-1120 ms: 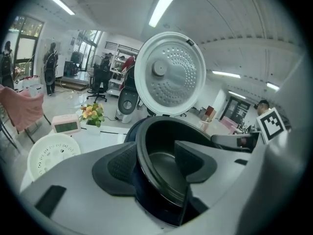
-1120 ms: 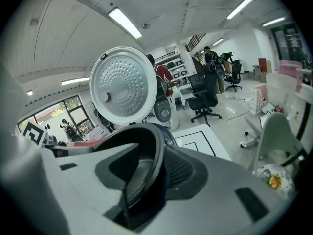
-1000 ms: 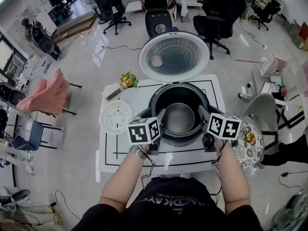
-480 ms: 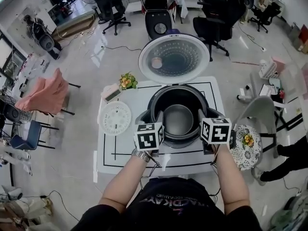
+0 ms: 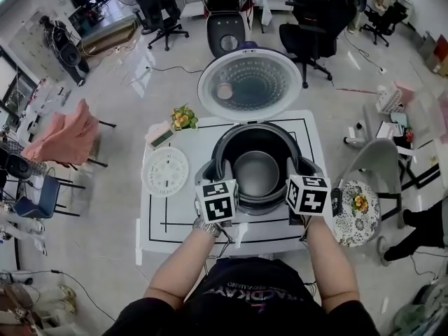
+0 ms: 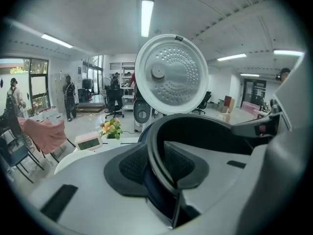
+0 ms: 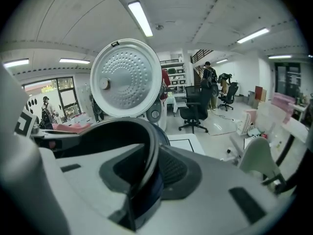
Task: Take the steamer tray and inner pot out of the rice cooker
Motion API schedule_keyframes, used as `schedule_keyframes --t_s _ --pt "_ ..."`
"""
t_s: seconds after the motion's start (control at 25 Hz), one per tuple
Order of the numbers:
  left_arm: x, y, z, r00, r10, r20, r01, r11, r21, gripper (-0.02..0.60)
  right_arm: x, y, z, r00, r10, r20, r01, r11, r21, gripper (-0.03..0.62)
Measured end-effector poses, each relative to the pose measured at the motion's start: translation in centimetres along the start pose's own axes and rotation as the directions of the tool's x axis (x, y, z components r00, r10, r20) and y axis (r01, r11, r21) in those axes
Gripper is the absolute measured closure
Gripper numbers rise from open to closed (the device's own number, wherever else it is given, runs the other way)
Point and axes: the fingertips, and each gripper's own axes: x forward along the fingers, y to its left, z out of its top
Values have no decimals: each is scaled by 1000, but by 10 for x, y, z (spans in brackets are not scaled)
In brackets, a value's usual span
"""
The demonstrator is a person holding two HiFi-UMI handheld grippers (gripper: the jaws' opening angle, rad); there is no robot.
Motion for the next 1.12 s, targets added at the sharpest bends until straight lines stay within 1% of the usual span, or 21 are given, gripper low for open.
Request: schedule_keyframes --t_s 0.28,0.6,0.88,1.12 --pt "-10 -1 17 998 21 54 -20 1000 -8 485 -7 -2 7 999 24 36 -26 998 60 507" --pt "-35 -6 48 989 48 137 -43 998 -34 487 -29 -1 42 988 75 137 -89 991 98 511" --pt "-63 -10 71 972 87 216 -79 996 -46 488 -56 3 72 964 132 229 -156 984 87 516" --pt "-90 -10 85 953 141 267 -126 989 -72 488 -75 12 92 939 202 278 -223 974 44 516"
